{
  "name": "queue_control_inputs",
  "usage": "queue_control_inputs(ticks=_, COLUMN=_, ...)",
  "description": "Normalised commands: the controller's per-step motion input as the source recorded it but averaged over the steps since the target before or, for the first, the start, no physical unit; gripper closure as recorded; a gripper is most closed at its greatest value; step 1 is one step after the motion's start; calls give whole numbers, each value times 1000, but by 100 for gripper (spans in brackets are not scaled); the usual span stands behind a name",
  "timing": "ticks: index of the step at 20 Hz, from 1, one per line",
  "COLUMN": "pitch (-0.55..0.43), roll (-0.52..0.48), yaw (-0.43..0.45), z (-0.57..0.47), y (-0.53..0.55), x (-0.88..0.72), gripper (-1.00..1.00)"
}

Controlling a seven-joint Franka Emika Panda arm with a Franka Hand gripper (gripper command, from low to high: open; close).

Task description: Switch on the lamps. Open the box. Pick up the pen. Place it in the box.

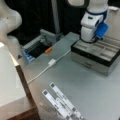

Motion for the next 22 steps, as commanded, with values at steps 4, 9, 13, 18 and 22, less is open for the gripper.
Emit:
queue_control_inputs(ticks=4, pitch=-78, roll=31, yaw=-169, z=-196, y=330, x=-125, gripper=100)
queue_control_inputs(ticks=9, pitch=-99, roll=7, yaw=-81, z=-190, y=192, x=-122, gripper=100)
queue_control_inputs(ticks=13, pitch=-100, roll=-4, yaw=-39, z=-193, y=87, x=-88, gripper=100)
queue_control_inputs(ticks=18, pitch=-138, roll=25, yaw=-11, z=-156, y=61, x=-14, gripper=100)
queue_control_inputs(ticks=22, pitch=-141, roll=42, yaw=20, z=-185, y=76, x=25, gripper=100)
